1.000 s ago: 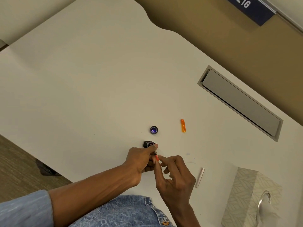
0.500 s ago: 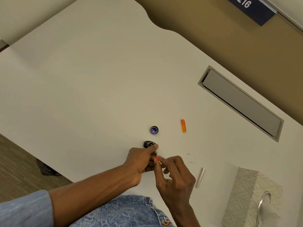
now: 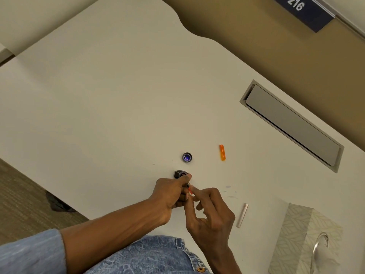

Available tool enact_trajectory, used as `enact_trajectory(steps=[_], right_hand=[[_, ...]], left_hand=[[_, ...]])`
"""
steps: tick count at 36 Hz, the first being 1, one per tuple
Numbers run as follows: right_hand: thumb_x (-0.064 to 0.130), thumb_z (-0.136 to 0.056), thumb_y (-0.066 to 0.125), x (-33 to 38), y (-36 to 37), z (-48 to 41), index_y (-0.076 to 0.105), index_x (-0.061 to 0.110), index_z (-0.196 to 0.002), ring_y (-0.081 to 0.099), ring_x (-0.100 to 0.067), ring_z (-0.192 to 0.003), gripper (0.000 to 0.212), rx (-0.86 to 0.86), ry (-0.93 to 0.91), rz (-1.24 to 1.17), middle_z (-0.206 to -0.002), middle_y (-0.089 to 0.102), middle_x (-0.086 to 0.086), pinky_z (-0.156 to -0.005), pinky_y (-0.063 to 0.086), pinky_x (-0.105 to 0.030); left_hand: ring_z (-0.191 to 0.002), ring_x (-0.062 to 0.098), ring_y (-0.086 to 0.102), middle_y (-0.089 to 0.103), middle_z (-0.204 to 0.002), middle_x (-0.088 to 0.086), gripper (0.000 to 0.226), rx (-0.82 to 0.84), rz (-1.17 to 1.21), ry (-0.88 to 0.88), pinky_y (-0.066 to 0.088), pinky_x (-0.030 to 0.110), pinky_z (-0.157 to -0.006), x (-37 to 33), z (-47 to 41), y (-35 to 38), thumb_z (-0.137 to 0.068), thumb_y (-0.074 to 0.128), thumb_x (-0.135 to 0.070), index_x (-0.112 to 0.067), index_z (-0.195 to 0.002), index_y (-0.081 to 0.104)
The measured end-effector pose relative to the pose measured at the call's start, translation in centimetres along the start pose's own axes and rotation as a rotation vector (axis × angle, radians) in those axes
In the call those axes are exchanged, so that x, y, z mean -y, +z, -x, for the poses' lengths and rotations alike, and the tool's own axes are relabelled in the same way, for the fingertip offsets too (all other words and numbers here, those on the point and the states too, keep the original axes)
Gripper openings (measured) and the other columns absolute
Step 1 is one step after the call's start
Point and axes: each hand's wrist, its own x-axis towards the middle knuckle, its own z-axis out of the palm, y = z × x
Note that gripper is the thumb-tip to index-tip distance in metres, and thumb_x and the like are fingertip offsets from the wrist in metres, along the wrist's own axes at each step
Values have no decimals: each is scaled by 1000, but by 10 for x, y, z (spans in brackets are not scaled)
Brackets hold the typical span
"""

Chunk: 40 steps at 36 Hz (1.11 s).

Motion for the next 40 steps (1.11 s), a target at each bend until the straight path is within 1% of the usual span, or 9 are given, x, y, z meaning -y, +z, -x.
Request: enact_trajectory(steps=[8, 13, 18, 22, 26, 28, 34, 36, 40], right_hand=[[15, -86, 84, -2, 0, 0, 85, 13, -99, 59, -12, -57, 14, 7, 0, 9, -78, 70, -1, -46, 49, -28], [18, -87, 85, -2, 0, 0, 85, 13, -98, 60, -12, -57, 12, 18, 5, 16, -78, 71, -1, -46, 50, -27], [23, -87, 88, -4, 0, -1, 84, 13, -95, 60, -12, -56, 13, 21, 14, 30, -76, 71, 1, -45, 51, -29], [27, -87, 88, -5, 0, -2, 84, 13, -93, 60, -12, -55, 15, 17, 13, 35, -75, 70, 0, -45, 51, -29], [30, -87, 88, -4, -3, -3, 84, 14, -91, 60, -11, -56, 17, 6, 10, 23, -73, 69, 1, -46, 49, -27], [30, -86, 88, -3, -4, -4, 84, 14, -92, 60, -11, -56, 17, 6, 12, 16, -74, 69, 1, -47, 49, -26], [20, -82, 87, -2, -2, 0, 84, 15, -98, 59, -11, -57, 16, 9, 23, 12, -77, 70, 2, -48, 51, -29], [17, -82, 87, -2, -2, 1, 84, 15, -98, 60, -11, -57, 17, 8, 23, 15, -78, 71, 3, -48, 51, -29], [16, -84, 87, -2, -2, 1, 84, 15, -98, 60, -11, -58, 15, 11, 19, 24, -77, 70, 2, -48, 50, -27]], left_hand=[[-58, 22, 73, 76, -68, 12, 33, -2, -18, -11, 62, 33, -63, -1, 1, 1, -96, 75, -34, -2, -89, 79], [-58, 22, 74, 77, -69, 12, 32, -7, -17, -5, 63, 33, -64, -1, 0, 1, -96, 75, -33, -3, -87, 78], [-69, 27, 76, 79, -77, 16, 33, -19, -14, -9, 65, 35, -67, -1, -1, 0, -96, 75, -34, -1, -93, 79], [-66, 25, 75, 78, -72, 13, 32, -34, -41, -4, 66, 35, -69, 0, -3, 2, -97, 73, -35, -3, -92, 78], [-74, 29, 75, 78, -79, 16, 34, -36, -35, -11, 67, 47, -86, 1, -5, 2, -95, 76, -35, -1, -96, 78], [-74, 30, 75, 77, -79, 17, 35, -32, -31, -15, 66, 51, -89, 1, -5, 1, -94, 77, -35, -1, -97, 78], [-58, 21, 70, 73, -65, 9, 32, -20, -24, 0, 68, 43, -78, 1, -4, 1, -95, 76, -32, 0, -94, 80], [-65, 27, 74, 74, -69, 11, 33, -15, -22, 0, 67, 40, -74, 2, -4, 0, -96, 76, -33, 0, -92, 80], [-85, 39, 80, 78, -78, 18, 33, -10, -21, -9, 67, 40, -77, 2, -4, 1, -96, 75, -34, -2, -91, 79]])
